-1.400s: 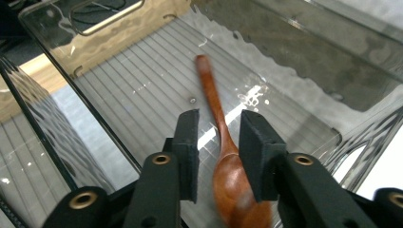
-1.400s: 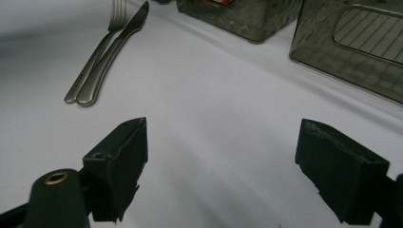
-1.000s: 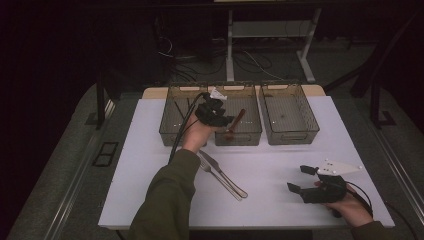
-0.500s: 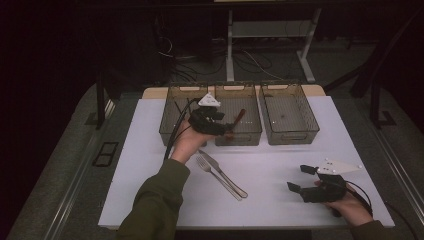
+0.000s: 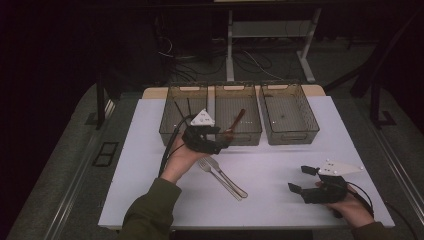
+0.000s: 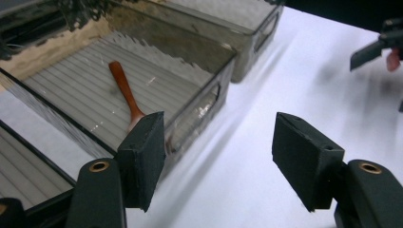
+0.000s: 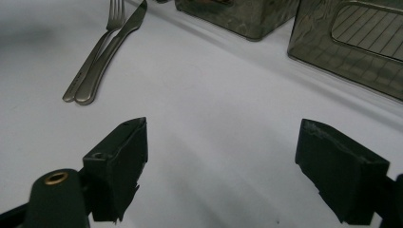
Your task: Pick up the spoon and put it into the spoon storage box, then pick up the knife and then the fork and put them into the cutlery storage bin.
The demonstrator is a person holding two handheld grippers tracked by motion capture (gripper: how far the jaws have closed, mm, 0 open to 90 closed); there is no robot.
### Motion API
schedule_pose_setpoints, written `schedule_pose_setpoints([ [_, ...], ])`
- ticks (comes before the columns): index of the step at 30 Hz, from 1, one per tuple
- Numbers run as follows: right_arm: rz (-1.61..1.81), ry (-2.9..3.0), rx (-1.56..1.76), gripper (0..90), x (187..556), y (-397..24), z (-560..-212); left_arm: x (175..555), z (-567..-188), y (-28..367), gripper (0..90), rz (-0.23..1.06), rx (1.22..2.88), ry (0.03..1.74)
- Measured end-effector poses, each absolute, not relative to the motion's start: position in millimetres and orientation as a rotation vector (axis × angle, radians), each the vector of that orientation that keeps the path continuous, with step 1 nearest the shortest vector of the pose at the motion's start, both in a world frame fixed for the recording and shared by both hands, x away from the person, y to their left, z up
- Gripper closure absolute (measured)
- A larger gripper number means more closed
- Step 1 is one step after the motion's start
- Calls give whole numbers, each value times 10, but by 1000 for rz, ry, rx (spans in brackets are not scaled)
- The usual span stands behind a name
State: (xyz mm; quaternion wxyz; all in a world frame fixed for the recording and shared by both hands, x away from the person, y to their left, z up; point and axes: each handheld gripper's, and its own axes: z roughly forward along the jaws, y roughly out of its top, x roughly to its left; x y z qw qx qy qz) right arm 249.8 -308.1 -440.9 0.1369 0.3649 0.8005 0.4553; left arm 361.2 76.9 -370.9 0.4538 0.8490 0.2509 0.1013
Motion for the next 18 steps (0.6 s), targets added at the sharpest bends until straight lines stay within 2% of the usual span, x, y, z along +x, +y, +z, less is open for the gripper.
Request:
schedule_pose_setpoints([
  [9,1313,2317,1051,173,2497,-3073,-4410,3420,-3839,919,386,250,2094,621],
  [14,1315,2316,1050,173,2499,-3069,-4408,3297,-3909,1013,529,284,2104,608],
  [18,1315,2314,1055,173,2499,-3069,-4406,3242,-3989,1120,695,293,2110,629],
])
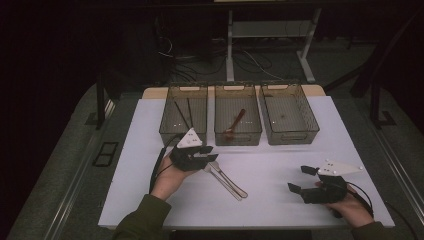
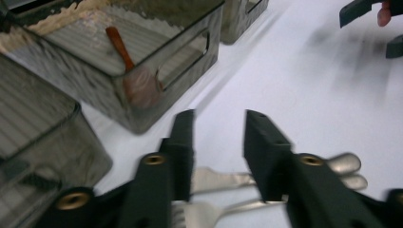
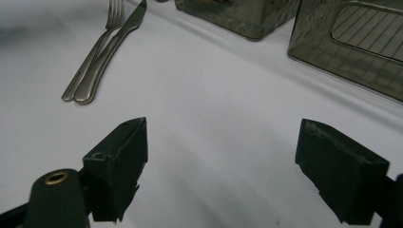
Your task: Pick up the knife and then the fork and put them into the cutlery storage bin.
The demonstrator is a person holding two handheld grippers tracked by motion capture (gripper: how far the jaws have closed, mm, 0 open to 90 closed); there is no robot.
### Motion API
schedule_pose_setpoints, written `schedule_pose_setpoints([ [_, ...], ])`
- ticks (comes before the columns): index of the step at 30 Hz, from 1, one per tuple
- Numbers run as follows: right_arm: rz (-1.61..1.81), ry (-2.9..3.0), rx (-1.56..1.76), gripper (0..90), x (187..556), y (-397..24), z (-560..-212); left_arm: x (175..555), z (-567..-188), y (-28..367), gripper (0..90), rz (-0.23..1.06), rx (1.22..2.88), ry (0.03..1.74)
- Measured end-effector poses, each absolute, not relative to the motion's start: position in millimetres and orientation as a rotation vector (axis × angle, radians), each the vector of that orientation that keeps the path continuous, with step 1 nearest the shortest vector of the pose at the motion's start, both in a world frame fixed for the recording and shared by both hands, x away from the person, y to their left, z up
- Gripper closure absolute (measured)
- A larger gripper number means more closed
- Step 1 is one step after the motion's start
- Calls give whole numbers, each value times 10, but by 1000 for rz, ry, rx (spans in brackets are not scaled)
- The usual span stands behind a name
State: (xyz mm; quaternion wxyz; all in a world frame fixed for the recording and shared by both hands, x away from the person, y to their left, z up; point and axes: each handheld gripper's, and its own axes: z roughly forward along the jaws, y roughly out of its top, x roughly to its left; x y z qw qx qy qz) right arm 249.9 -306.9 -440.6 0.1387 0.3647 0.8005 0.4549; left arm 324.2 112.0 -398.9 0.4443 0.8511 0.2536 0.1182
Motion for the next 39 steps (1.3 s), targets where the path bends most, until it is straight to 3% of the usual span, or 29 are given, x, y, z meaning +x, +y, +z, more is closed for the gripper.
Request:
schedule_pose_setpoints([
  [9,1307,2320,1045,173,2495,-3063,-4410,3295,-4205,1209,874,292,2183,684],
  [25,1303,2322,1049,173,2496,-3060,-4415,3630,-4359,1000,888,340,2290,718],
  [39,1307,2317,1052,173,2495,-3077,-4410,3610,-4370,1072,889,308,2371,735],
])
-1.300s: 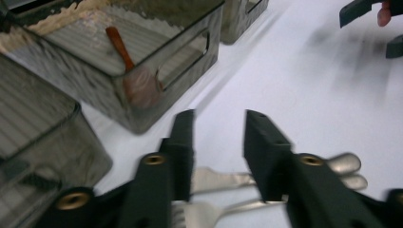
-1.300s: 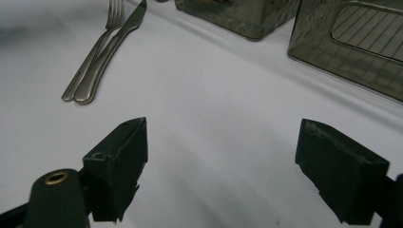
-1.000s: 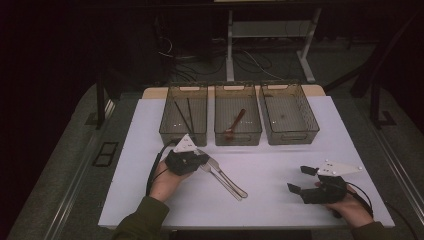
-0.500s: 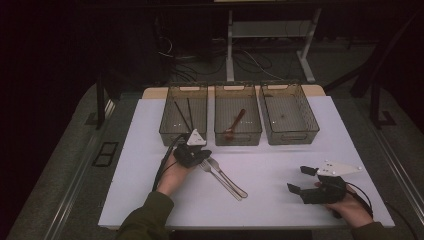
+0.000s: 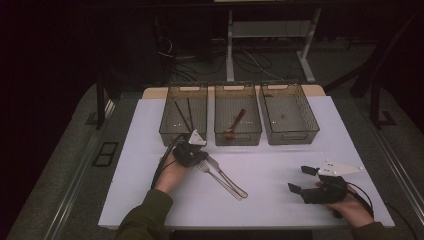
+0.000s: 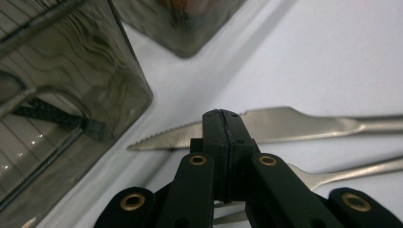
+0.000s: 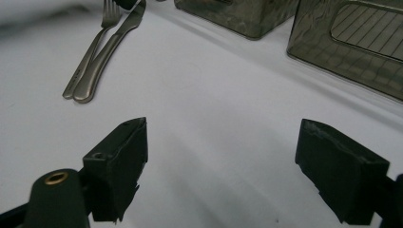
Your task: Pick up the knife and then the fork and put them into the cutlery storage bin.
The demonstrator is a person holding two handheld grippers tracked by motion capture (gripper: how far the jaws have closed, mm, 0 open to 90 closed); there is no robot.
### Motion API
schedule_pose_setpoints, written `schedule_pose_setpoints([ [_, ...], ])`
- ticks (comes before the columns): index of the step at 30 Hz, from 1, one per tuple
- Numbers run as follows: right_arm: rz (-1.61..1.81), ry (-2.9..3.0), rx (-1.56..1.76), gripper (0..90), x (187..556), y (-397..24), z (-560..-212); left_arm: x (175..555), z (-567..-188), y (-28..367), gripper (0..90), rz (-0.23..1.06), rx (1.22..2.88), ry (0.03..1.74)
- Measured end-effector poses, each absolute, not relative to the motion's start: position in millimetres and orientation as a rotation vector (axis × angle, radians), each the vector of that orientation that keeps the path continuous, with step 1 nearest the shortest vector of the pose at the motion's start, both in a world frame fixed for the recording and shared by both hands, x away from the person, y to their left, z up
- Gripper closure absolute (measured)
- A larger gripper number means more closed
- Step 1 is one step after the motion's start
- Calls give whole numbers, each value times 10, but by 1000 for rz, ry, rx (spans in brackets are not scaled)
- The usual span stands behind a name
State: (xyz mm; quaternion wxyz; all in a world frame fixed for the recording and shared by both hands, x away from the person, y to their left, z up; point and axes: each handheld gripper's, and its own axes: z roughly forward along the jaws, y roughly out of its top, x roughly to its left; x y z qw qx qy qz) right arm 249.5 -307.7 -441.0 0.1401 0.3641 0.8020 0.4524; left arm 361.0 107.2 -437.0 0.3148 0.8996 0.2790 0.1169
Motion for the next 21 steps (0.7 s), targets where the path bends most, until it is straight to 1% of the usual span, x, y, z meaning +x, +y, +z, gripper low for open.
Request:
schedule_pose_setpoints([
  [2,1308,2316,1051,172,2494,-3078,-4408,3583,-4361,1087,889,305,2407,719],
  [9,1307,2315,1051,173,2494,-3079,-4407,3490,-4351,1188,889,273,2447,701],
  [21,1306,2316,1054,173,2495,-3076,-4411,3235,-4341,1382,890,206,2440,719],
])
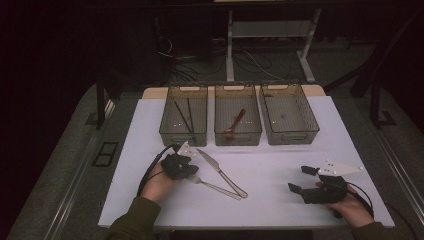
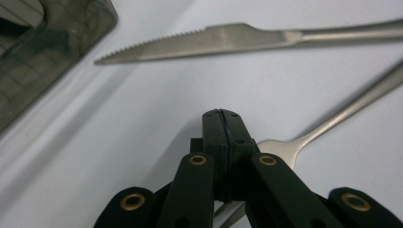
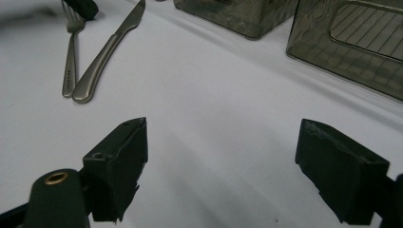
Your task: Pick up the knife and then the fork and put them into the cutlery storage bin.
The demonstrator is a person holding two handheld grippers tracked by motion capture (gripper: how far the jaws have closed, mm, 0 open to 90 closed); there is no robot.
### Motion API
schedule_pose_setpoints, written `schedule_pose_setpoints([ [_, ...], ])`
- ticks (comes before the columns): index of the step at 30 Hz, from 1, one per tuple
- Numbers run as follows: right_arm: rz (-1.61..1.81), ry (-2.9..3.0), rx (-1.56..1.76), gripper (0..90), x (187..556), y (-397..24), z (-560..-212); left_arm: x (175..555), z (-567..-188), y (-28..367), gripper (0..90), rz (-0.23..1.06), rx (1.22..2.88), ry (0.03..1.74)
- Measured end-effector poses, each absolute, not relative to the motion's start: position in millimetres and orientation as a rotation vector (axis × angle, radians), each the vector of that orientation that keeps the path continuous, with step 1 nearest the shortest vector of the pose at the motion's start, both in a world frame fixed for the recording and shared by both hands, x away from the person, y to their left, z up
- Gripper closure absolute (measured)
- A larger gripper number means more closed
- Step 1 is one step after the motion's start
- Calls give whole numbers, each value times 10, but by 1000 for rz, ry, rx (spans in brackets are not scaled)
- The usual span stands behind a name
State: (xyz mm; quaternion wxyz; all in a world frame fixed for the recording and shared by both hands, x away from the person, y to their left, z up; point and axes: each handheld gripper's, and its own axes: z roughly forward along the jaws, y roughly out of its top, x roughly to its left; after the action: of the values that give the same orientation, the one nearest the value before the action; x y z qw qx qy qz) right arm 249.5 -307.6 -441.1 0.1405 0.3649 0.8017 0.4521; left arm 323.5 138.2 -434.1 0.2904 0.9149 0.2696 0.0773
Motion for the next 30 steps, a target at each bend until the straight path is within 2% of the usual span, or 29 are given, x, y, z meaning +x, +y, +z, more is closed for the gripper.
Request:
schedule_pose_setpoints([
  [12,1304,2317,1054,173,2496,-3065,-4416,2994,-4331,1509,888,146,2419,700],
  [16,1301,2321,1050,173,2496,-3061,-4417,2996,-4247,1472,826,141,2362,620],
  [22,1297,2322,1052,173,2501,-3063,-4422,2913,-4244,1316,725,62,2323,474],
  [30,1298,2324,1049,173,2498,-3060,-4422,2885,-4355,1158,704,5,2361,383],
])
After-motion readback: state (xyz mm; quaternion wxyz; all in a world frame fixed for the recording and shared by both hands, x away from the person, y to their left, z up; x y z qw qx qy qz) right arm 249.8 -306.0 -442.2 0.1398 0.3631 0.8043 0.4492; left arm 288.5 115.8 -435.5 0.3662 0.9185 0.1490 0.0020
